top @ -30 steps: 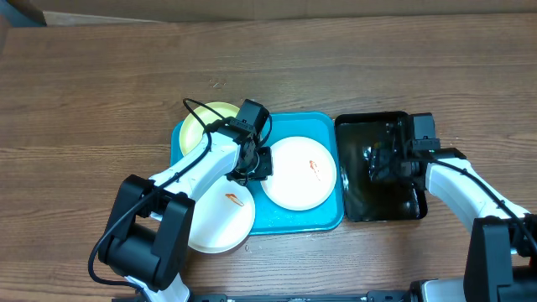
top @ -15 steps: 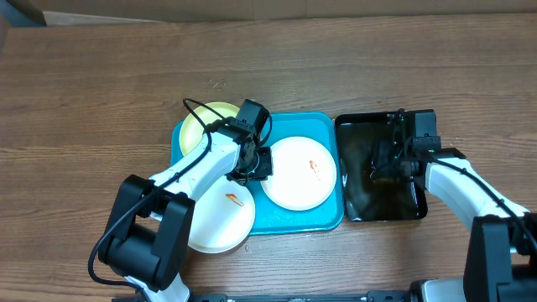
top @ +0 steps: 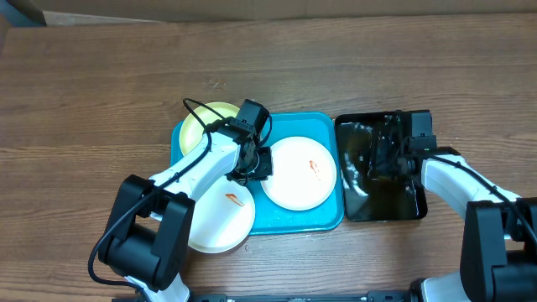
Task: Clean dirty plates on tray and stack at the side
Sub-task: 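Grasp the green-and-yellow sponge with the right gripper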
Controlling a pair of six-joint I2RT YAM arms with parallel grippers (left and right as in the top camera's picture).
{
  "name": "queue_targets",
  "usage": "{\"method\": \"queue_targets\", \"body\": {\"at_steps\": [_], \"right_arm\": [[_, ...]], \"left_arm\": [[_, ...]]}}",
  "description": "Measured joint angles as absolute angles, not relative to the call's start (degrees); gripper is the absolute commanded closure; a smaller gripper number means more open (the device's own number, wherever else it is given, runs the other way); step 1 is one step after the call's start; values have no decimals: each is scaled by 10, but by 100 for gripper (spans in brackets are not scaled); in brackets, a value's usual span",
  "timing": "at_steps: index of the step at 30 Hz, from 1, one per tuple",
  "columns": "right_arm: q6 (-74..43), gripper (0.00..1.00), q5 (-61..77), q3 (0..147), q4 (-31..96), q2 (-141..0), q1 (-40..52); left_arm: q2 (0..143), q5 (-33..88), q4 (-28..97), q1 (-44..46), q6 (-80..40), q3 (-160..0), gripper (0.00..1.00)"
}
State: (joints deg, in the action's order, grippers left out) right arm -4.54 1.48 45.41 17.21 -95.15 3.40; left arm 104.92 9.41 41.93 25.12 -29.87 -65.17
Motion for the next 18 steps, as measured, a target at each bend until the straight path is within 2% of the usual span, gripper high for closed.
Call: {"method": "queue_targets", "body": {"at_steps": [2,3,5,7,8,9,14,18], "right_arm": [[-45,41,15,454,163,-952,34],[-45,46,13,454,157,-952,34],[-47,61,8,454,152,-952,34],[-48,85,6,454,150,-952,34],[-46,93,4,454,150,-952,34],[-48,96,4,454,151,-952,34],[-45,96,1,454,153,-952,34],[-44,91,8,463,199,-950,34]], "left_arm": [[1049,94,419,251,-299,-652,76],[1049,94,419,251,-299,-652,76],[1049,94,419,251,-299,-652,76],[1049,94,419,251,-299,-652,75],[1049,94,419,251,-299,-652,75],[1049,94,419,251,-299,-652,75],[1049,94,418,251,-299,-652,69],[1049,94,416,251,-299,-652,68]]}}
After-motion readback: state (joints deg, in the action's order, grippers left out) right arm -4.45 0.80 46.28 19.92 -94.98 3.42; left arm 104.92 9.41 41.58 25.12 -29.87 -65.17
